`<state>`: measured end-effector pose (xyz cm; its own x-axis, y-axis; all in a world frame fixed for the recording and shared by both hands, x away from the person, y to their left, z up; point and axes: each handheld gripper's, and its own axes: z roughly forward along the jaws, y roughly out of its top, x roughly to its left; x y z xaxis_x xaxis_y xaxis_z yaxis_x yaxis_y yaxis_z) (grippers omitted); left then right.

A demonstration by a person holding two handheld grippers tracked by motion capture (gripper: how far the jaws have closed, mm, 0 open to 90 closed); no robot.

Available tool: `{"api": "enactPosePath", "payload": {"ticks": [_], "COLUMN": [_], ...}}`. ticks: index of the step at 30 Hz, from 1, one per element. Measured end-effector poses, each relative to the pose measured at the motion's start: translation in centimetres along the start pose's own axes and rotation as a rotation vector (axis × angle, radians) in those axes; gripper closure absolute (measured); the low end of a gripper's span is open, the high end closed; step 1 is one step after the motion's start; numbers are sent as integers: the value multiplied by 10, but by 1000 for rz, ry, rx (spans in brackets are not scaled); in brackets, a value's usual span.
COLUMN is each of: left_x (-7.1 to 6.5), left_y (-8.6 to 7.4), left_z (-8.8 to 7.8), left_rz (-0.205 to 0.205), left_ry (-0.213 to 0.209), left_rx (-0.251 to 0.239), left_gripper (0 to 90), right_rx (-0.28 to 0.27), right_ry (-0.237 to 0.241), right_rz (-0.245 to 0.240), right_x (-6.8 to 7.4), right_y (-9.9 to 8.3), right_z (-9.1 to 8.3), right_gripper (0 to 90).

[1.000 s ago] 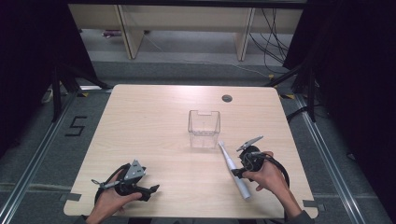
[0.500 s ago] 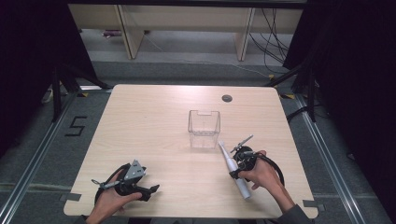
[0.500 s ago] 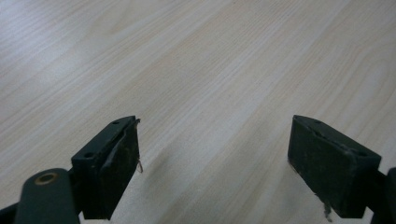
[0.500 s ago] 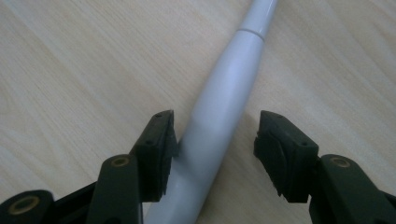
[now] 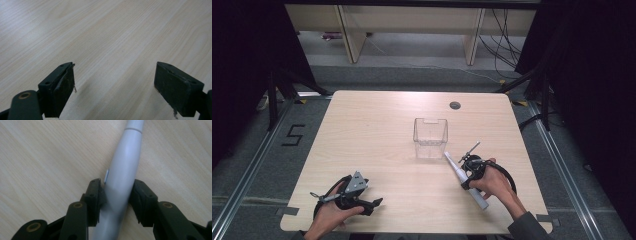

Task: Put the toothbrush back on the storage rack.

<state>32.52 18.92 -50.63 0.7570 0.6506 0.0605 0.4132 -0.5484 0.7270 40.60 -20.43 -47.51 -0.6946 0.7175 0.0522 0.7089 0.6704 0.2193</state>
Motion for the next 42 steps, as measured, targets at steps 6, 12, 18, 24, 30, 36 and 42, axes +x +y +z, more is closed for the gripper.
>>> {"api": "enactPosePath", "payload": {"ticks": [6,12,18,24,30,36,42], "left_x": [0,0,0,-1,-2,0,0], "left_y": [0,0,0,0,0,0,0], "left_z": [0,0,0,0,1,0,0], "left_rz": [-2,-1,1,-1,-25,0,7], "left_ry": [-3,0,-3,-13,-13,-3,0], "left_rx": [-3,0,-3,-3,-19,-2,4], "left_gripper": [161,162,161,161,161,161,161], "right_rx": [39,73,113,165,155,131,97], "right_ry": [-7,-8,-15,-33,-7,7,15], "right_rz": [-15,-35,-16,40,42,32,62], "right_x": [-5,-9,-9,-7,-11,-19,-22], "right_y": [4,8,11,13,10,5,-2], "right_z": [0,0,0,-1,-2,-3,-6], "right_gripper": [631,639,646,660,663,664,665]}}
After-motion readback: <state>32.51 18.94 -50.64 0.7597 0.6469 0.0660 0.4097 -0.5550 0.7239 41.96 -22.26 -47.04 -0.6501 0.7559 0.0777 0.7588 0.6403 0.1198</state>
